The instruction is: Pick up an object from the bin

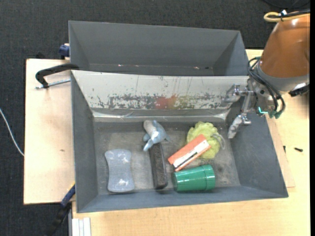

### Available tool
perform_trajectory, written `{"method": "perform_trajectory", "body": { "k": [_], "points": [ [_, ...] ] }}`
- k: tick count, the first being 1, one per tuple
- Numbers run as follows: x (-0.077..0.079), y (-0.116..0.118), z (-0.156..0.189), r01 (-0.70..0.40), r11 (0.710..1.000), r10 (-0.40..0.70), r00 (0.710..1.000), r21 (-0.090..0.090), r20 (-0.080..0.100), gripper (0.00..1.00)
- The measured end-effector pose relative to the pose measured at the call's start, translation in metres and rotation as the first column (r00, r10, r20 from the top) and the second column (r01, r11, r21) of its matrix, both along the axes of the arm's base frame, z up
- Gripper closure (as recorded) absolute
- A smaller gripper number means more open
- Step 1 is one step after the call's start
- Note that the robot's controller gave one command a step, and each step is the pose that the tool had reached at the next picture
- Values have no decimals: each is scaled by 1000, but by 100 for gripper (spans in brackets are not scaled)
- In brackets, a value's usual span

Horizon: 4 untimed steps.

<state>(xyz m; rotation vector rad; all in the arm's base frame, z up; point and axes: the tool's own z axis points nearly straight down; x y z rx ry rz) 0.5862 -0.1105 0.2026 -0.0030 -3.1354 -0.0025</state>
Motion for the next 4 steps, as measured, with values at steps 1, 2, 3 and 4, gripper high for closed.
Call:
{"method": "perform_trajectory", "body": {
  "k": [1, 2, 3, 4],
  "points": [
    [2, 0, 5, -1, 1000, 1, 1000, -1, 8, 0],
    [3, -14, -128, 51, 999, -51, 999, -4, 17, 100],
    [3, -14, -128, 51, 999, -51, 999, -4, 17, 100],
    [0, -13, -85, 69, 998, -69, 998, -1, 6, 100]
  ]
}}
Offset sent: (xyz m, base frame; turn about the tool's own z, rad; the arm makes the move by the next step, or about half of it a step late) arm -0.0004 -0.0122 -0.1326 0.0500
